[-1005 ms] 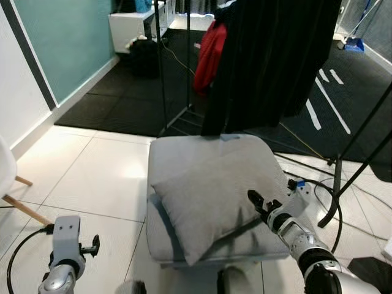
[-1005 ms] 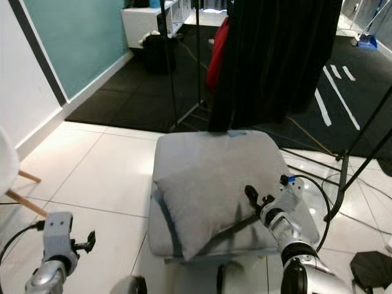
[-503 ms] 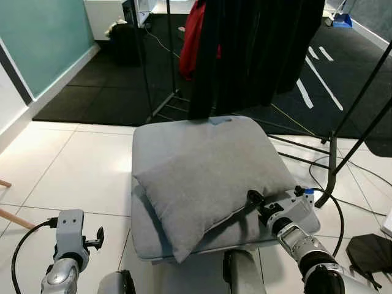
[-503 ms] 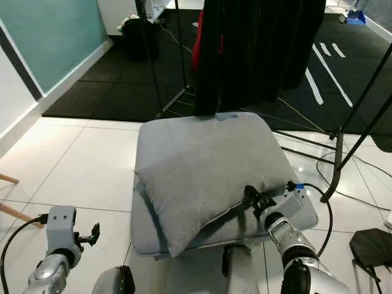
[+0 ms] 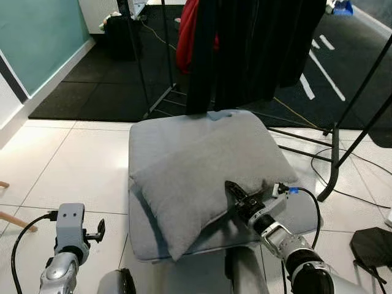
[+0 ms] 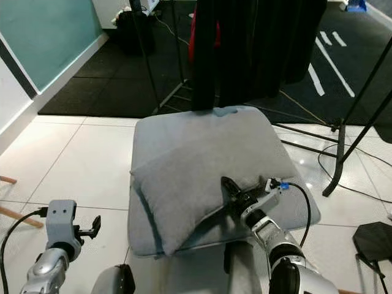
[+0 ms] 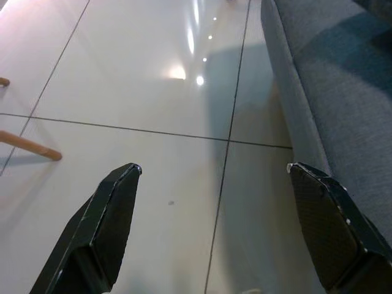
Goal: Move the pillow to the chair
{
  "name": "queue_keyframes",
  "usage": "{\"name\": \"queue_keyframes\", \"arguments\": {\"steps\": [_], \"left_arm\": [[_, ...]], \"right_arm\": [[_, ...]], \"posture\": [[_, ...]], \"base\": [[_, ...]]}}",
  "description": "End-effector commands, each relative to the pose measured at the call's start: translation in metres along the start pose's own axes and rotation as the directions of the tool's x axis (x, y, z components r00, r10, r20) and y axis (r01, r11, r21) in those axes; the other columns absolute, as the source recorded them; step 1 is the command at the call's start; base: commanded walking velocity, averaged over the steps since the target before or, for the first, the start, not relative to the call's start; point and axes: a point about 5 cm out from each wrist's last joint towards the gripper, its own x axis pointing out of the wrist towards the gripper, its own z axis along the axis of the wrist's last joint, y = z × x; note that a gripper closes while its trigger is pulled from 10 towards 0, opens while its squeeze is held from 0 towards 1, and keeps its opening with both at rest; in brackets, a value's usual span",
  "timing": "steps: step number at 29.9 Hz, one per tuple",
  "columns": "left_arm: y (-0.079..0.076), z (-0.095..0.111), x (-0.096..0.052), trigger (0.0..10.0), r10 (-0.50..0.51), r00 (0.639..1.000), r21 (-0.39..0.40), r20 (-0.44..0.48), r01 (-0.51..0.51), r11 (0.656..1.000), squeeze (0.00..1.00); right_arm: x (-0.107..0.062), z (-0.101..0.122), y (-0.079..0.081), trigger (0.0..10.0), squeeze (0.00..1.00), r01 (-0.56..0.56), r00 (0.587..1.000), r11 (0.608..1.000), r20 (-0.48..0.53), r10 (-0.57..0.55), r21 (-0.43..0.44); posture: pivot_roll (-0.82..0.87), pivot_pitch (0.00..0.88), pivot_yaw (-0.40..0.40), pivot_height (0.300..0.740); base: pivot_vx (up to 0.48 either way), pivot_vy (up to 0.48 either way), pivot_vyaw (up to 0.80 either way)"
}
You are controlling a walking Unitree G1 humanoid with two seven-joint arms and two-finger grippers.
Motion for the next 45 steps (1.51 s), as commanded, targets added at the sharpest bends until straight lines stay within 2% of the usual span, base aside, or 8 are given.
{"name": "queue_keyframes", "arguments": {"steps": [1, 4, 5, 6, 26, 34, 35, 45], "left_arm": [[0.009, -0.007, -0.005, 10.0, 0.011, 0.999, 0.019, -0.031, -0.010, 1.000, 0.00], [0.013, -0.003, -0.005, 10.0, 0.011, 1.000, 0.033, -0.019, -0.010, 0.999, 0.00], [0.015, 0.000, -0.005, 10.0, 0.010, 1.000, 0.039, -0.008, -0.010, 0.999, 0.00], [0.016, 0.003, -0.005, 10.0, 0.010, 1.000, 0.044, 0.002, -0.010, 0.999, 0.00], [0.020, 0.007, -0.009, 10.0, 0.016, 1.000, 0.050, 0.015, -0.017, 0.999, 0.00], [0.019, 0.008, -0.009, 10.0, 0.015, 1.000, 0.044, 0.012, -0.016, 0.999, 0.00], [0.016, 0.010, -0.006, 10.0, 0.021, 1.000, 0.032, 0.019, -0.022, 0.999, 0.00], [0.009, 0.015, 0.003, 10.0, 0.073, 0.997, -0.037, 0.007, -0.073, 0.997, 0.00]], "right_arm": [[0.005, -0.007, 0.003, 10.0, 0.00, 0.010, 1.000, 1.000, -0.009, -0.010, 0.029], [0.009, -0.005, 0.004, 10.0, 0.00, 0.038, 0.999, 0.999, 0.010, -0.038, 0.017], [0.011, -0.002, 0.008, 6.2, 0.00, 0.017, 0.999, 1.000, 0.027, -0.018, 0.017], [0.013, 0.001, 0.011, 0.0, 0.00, -0.006, 0.999, 1.000, 0.038, 0.005, 0.014], [0.022, 0.019, 0.026, 0.0, 0.00, -0.053, 0.997, 0.995, 0.048, 0.057, -0.086], [0.027, 0.016, 0.029, 0.0, 0.00, 0.005, 1.000, 0.965, -0.024, -0.012, -0.261], [0.030, 0.021, 0.039, 0.0, 0.00, -0.096, 0.995, 0.950, -0.045, 0.086, -0.298], [0.023, 0.036, 0.040, 0.0, 0.00, -0.132, 0.991, 0.930, -0.039, 0.126, -0.342]], "posture": [[-0.02, 0.183, 0.040, 0.510], [0.00, 0.178, 0.040, 0.510], [0.01, 0.177, 0.039, 0.510], [0.01, 0.175, 0.039, 0.510], [0.02, 0.168, 0.032, 0.510], [-0.01, 0.165, 0.027, 0.510], [-0.03, 0.160, 0.019, 0.510], [-0.09, 0.151, 0.000, 0.540]], "base": [[0.000, 0.000, 0.00], [0.000, 0.000, 0.00], [0.000, 0.000, 0.00], [0.000, 0.000, 0.00], [0.000, 0.000, 0.00], [0.000, 0.000, 0.00], [0.000, 0.000, 0.00], [0.000, 0.000, 0.00]]}}
